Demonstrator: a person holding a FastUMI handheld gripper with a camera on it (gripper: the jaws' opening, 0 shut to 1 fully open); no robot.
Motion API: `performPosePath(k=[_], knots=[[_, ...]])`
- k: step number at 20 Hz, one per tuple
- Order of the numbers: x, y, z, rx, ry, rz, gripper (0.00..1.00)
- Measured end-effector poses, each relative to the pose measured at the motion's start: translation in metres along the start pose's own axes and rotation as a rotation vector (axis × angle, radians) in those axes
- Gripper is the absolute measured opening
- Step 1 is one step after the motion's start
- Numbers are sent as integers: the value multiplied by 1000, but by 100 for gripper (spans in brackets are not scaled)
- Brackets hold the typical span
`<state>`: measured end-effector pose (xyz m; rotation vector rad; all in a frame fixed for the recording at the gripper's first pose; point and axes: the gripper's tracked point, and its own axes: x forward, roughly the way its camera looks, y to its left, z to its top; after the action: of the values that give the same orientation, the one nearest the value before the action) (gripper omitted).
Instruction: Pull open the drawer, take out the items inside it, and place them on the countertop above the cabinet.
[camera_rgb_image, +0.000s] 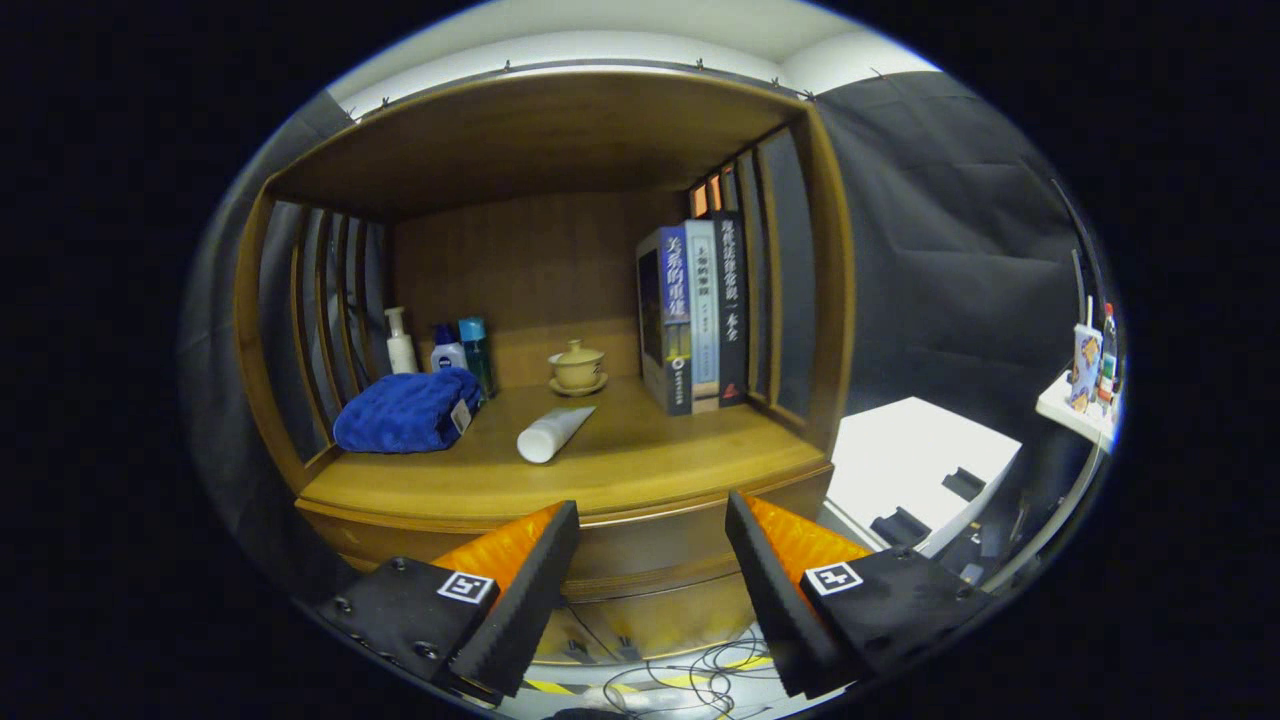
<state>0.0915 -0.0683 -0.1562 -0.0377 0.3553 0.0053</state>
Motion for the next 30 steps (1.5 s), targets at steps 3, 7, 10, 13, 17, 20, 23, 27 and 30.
performPosePath(k=[3, 7, 10, 13, 17, 20, 23, 27, 30], knots=[[-20, -22, 16, 8, -37, -19, 97], [-43, -35, 33, -22, -37, 8, 97], [-58, -43, 48, -6, -66, 20, 97], [-67, -57, 58, 8, -88, 14, 97], [-72, -73, 60, 25, -89, -18, 97], [-73, -79, 57, 34, -78, -30, 97], [-72, -82, 55, 53, -72, -28, 97], [-71, -88, 54, 77, -71, -37, 97], [-72, -92, 53, 87, -67, -46, 97]])
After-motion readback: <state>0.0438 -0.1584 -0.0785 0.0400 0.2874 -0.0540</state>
